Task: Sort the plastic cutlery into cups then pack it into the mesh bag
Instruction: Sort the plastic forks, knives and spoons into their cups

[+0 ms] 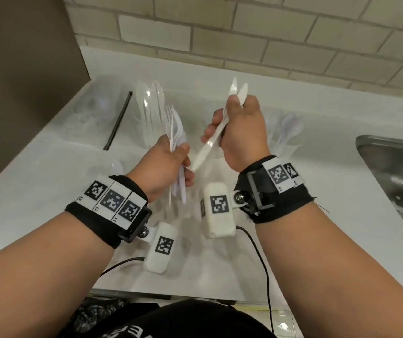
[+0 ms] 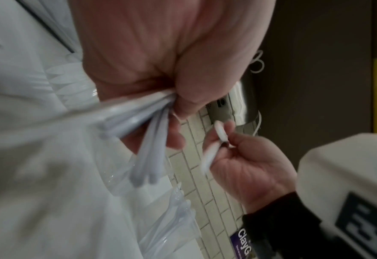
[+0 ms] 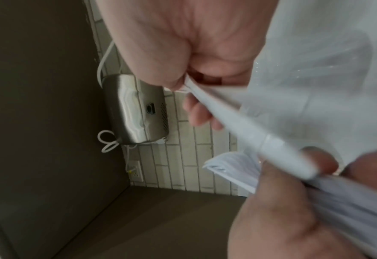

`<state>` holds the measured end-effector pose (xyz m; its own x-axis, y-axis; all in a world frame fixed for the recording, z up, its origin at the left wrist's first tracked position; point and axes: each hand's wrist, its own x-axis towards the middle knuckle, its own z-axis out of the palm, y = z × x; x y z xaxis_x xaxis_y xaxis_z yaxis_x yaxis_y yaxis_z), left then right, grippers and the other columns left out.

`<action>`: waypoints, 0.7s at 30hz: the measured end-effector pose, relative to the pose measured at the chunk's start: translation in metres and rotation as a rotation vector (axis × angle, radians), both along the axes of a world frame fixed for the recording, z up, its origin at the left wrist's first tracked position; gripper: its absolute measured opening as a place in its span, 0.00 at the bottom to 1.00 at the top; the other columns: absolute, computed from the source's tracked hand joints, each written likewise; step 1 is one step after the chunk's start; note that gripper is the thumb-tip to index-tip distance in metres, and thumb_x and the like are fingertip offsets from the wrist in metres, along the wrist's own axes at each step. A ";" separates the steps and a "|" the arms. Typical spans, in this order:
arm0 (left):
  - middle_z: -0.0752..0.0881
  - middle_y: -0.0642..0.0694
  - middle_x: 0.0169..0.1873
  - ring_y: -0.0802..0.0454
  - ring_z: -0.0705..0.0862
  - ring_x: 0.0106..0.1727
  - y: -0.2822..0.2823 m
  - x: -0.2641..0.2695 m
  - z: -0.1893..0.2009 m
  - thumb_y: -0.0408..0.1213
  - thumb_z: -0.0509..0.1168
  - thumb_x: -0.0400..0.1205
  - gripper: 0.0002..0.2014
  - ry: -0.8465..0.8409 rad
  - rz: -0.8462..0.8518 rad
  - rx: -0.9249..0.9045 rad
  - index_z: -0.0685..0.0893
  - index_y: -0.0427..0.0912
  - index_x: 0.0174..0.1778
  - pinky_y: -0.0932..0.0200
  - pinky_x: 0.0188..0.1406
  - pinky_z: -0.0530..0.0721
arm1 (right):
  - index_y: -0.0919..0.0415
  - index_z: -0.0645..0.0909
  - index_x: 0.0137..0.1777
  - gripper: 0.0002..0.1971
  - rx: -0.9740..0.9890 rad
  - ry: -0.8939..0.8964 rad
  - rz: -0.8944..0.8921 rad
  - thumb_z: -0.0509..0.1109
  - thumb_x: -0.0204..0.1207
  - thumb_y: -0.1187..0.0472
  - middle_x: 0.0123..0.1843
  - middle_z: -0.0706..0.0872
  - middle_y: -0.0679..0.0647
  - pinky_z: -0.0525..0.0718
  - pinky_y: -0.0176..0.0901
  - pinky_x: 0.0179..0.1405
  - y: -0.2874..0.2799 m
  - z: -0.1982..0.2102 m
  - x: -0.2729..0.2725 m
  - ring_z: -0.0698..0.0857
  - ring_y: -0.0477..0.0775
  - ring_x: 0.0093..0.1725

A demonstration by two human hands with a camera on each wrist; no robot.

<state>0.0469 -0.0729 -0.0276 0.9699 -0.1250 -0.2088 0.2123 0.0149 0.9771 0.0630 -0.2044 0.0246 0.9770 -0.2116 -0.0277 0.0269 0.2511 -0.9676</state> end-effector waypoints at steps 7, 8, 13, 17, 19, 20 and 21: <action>0.80 0.46 0.50 0.51 0.81 0.38 -0.005 0.008 0.002 0.41 0.57 0.87 0.20 -0.067 0.052 0.313 0.61 0.40 0.73 0.50 0.36 0.88 | 0.60 0.84 0.35 0.09 -0.635 -0.081 0.163 0.80 0.68 0.56 0.25 0.83 0.44 0.79 0.37 0.28 0.015 -0.019 -0.006 0.78 0.41 0.22; 0.79 0.48 0.51 0.52 0.81 0.39 -0.006 0.008 0.002 0.39 0.56 0.86 0.20 -0.093 0.034 0.340 0.60 0.41 0.73 0.52 0.34 0.87 | 0.61 0.85 0.35 0.11 -0.667 -0.080 0.146 0.81 0.66 0.55 0.25 0.84 0.45 0.81 0.37 0.30 0.016 -0.020 -0.005 0.80 0.41 0.23; 0.80 0.43 0.44 0.51 0.81 0.34 -0.008 0.011 -0.002 0.38 0.57 0.86 0.14 -0.166 0.022 0.515 0.62 0.39 0.64 0.46 0.36 0.89 | 0.59 0.79 0.30 0.12 -0.772 -0.077 0.119 0.77 0.70 0.58 0.26 0.81 0.52 0.80 0.41 0.30 0.022 -0.019 0.004 0.80 0.52 0.27; 0.79 0.43 0.40 0.43 0.83 0.39 0.001 0.011 -0.001 0.41 0.57 0.86 0.18 -0.165 0.066 0.543 0.64 0.36 0.67 0.38 0.44 0.88 | 0.53 0.75 0.36 0.09 -0.570 -0.055 0.090 0.68 0.77 0.58 0.33 0.82 0.55 0.72 0.44 0.29 0.025 -0.016 0.015 0.75 0.50 0.26; 0.79 0.44 0.39 0.43 0.82 0.37 0.009 0.011 -0.002 0.41 0.57 0.85 0.16 -0.166 0.081 0.548 0.67 0.37 0.64 0.39 0.42 0.88 | 0.52 0.72 0.40 0.07 -0.443 -0.050 0.076 0.63 0.80 0.58 0.36 0.86 0.57 0.69 0.41 0.27 0.027 -0.007 0.023 0.74 0.46 0.23; 0.78 0.44 0.39 0.44 0.81 0.36 0.013 0.011 -0.003 0.42 0.57 0.85 0.15 -0.156 0.089 0.543 0.68 0.37 0.63 0.40 0.41 0.88 | 0.52 0.70 0.42 0.06 -0.395 -0.056 0.072 0.61 0.81 0.59 0.38 0.89 0.59 0.69 0.40 0.26 0.028 -0.002 0.027 0.75 0.43 0.20; 0.78 0.43 0.38 0.44 0.80 0.35 0.018 0.012 -0.004 0.42 0.57 0.85 0.14 -0.140 0.100 0.530 0.68 0.38 0.62 0.42 0.38 0.88 | 0.52 0.69 0.44 0.05 -0.360 -0.075 0.064 0.59 0.83 0.59 0.39 0.91 0.59 0.70 0.39 0.25 0.030 0.005 0.032 0.76 0.40 0.19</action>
